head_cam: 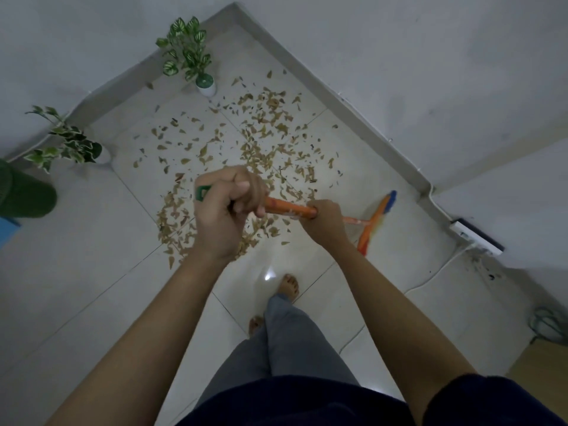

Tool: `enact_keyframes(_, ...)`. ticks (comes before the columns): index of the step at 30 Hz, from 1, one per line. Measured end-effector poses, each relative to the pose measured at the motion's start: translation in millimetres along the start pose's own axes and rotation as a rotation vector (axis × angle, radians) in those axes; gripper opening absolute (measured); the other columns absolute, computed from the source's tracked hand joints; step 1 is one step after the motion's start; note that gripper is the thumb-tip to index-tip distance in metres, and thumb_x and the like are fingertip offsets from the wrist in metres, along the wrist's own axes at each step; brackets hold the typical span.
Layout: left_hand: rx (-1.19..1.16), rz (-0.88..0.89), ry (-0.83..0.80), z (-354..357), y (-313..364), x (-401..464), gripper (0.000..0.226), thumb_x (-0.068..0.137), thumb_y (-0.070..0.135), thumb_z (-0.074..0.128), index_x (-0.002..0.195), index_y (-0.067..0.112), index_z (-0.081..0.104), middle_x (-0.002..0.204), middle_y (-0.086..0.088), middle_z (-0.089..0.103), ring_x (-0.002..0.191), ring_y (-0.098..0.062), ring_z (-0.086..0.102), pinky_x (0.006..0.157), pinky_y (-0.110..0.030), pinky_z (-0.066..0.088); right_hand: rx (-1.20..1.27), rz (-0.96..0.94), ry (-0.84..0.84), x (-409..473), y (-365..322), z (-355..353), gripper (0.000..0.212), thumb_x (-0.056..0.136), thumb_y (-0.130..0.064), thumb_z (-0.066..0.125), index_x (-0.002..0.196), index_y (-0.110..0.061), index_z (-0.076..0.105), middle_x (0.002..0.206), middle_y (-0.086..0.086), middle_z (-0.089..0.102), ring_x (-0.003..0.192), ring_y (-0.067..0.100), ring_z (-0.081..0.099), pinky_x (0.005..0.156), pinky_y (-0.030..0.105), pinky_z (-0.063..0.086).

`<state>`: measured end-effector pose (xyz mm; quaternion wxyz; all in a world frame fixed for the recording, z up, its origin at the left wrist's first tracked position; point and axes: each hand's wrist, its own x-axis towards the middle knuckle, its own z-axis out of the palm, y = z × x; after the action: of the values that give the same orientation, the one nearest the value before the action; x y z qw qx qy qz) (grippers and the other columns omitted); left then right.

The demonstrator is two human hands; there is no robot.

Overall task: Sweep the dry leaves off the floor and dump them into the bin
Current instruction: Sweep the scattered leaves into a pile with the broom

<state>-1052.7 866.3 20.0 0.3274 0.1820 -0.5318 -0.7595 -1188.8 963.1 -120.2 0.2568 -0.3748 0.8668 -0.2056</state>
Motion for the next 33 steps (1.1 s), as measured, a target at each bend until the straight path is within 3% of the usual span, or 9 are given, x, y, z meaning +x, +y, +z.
enact_keyframes(4,0.057,-0.117,-0.034,14,-26,-38,0.026,0.068,0.019,0.048,0.043,0.024,0.045,0.043,0.009,0.041,0.046,-0.012,0.047,0.056,-0.023,0.039,-0.02,0.081,-0.113,-40,37,11,0.039,0.084,-0.013,0.055,0.049,-0.015,0.038,0.049,0.0,0.044,0.046,0.013,0.038,0.048,0.021,0.027)
enact_keyframes(8,0.121,-0.182,0.027,10,-42,-70,0.026,0.067,0.023,0.05,0.043,0.018,0.041,0.044,-0.002,0.037,0.047,-0.012,0.048,0.054,-0.018,0.039,-0.025,0.095,-0.26,-52,34,45,0.045,0.087,-0.013,0.052,0.047,-0.016,0.032,0.048,-0.003,0.035,0.045,0.008,0.031,0.045,0.019,0.022)
enact_keyframes(11,0.185,-0.11,0.091,-11,-29,-79,0.027,0.066,0.023,0.049,0.04,0.025,0.047,0.041,0.005,0.043,0.045,-0.013,0.046,0.052,-0.023,0.035,0.027,0.038,-0.319,-46,3,66,0.036,0.089,-0.013,0.052,0.054,-0.008,0.048,0.052,-0.002,0.04,0.051,0.011,0.037,0.047,0.019,0.025)
enact_keyframes(17,0.208,0.064,0.136,-54,34,-75,0.028,0.069,0.019,0.044,0.043,0.028,0.047,0.039,0.012,0.04,0.041,-0.015,0.043,0.055,-0.025,0.036,0.159,-0.232,-0.265,-28,-70,62,0.052,0.081,-0.004,0.058,0.044,-0.022,0.027,0.043,-0.005,0.03,0.04,0.007,0.027,0.04,0.016,0.028)
enact_keyframes(20,0.187,0.105,0.149,-61,51,-70,0.028,0.07,0.019,0.042,0.044,0.028,0.047,0.04,0.011,0.042,0.044,-0.016,0.044,0.059,-0.027,0.04,0.076,-0.288,-0.232,-19,-84,47,0.051,0.081,-0.008,0.058,0.045,-0.021,0.025,0.043,-0.005,0.029,0.039,0.007,0.024,0.041,0.016,0.02)
enact_keyframes(23,0.142,0.062,0.203,-60,44,-65,0.027,0.07,0.023,0.043,0.043,0.026,0.048,0.041,0.01,0.045,0.049,-0.016,0.049,0.069,-0.026,0.046,-0.116,-0.273,-0.249,-5,-75,29,0.045,0.084,-0.013,0.052,0.046,-0.019,0.029,0.046,-0.003,0.034,0.042,0.007,0.028,0.045,0.024,0.025)
enact_keyframes(26,0.112,0.01,0.24,-48,17,-56,0.028,0.072,0.024,0.046,0.045,0.024,0.051,0.044,0.008,0.048,0.056,-0.015,0.056,0.078,-0.027,0.049,-0.216,-0.214,-0.307,17,-45,8,0.043,0.084,-0.013,0.052,0.045,-0.019,0.035,0.047,-0.001,0.04,0.043,0.008,0.034,0.044,0.02,0.028)
enact_keyframes(30,0.09,-0.049,0.294,-14,-32,-25,0.026,0.071,0.024,0.048,0.045,0.024,0.051,0.049,0.007,0.05,0.062,-0.015,0.061,0.077,-0.024,0.051,-0.373,-0.242,-0.428,65,-4,-24,0.043,0.085,-0.013,0.055,0.048,-0.021,0.033,0.053,-0.002,0.04,0.06,0.018,0.045,0.054,0.024,0.029)
enact_keyframes(33,0.07,-0.079,0.387,15,-70,8,0.026,0.071,0.023,0.05,0.045,0.024,0.05,0.049,0.004,0.048,0.064,-0.018,0.061,0.074,-0.029,0.05,-0.463,-0.249,-0.547,113,27,-40,0.043,0.087,-0.015,0.055,0.05,-0.022,0.034,0.055,-0.006,0.037,0.062,0.017,0.044,0.051,0.022,0.027)
